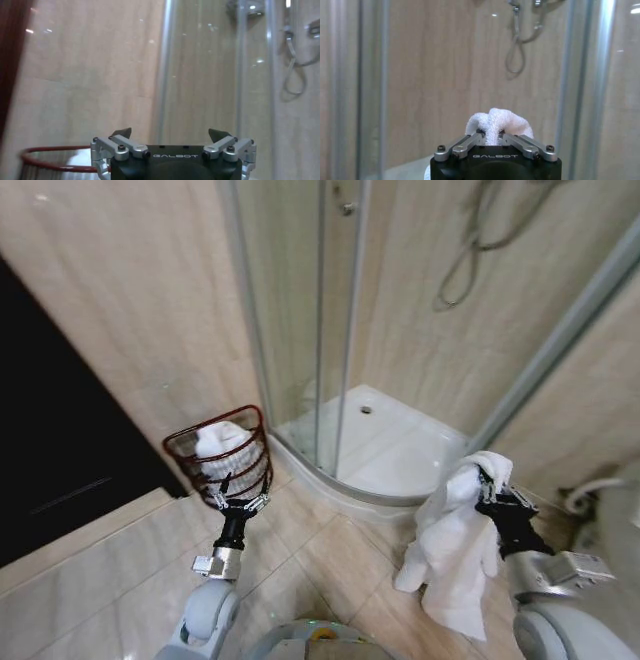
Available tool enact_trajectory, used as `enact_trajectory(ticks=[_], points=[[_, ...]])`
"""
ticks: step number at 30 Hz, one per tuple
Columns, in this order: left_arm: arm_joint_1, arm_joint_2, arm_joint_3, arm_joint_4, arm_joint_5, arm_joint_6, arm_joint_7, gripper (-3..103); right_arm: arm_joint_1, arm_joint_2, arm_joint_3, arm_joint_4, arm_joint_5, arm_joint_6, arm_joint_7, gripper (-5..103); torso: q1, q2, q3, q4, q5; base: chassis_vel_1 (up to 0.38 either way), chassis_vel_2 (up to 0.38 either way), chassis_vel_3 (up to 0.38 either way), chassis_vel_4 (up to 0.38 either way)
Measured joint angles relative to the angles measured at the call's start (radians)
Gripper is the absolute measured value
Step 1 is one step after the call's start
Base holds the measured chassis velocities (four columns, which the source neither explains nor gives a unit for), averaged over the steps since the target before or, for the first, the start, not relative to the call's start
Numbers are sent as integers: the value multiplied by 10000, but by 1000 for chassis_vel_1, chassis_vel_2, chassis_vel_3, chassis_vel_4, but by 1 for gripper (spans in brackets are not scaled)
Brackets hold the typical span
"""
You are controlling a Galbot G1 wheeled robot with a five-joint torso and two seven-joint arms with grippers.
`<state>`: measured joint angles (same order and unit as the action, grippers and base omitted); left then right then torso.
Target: Discard the used towel into the hamper.
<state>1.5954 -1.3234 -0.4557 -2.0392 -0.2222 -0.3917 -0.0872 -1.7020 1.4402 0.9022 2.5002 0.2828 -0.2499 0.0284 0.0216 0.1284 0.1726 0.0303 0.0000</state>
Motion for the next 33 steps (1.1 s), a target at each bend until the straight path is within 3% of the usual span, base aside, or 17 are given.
enact_trajectory(ticks=[15, 28, 33], points=[[-48, -32, 28, 103, 41, -70, 8, 100, -58, 195, -457, -1, -702, 190, -164, 5, 0, 0, 0, -1, -2, 106, 110, 103, 107], [-34, -100, 108, 103, 238, -76, -5, 100, -113, 149, -443, -1, -640, 207, -195, 5, 0, 0, 0, 0, -1, 92, 89, 95, 94], [-49, -140, 97, 168, 519, -372, -241, 100, -278, 164, -214, -1, -498, 448, -246, 5, 0, 0, 0, 1, -2, 53, 56, 49, 42]])
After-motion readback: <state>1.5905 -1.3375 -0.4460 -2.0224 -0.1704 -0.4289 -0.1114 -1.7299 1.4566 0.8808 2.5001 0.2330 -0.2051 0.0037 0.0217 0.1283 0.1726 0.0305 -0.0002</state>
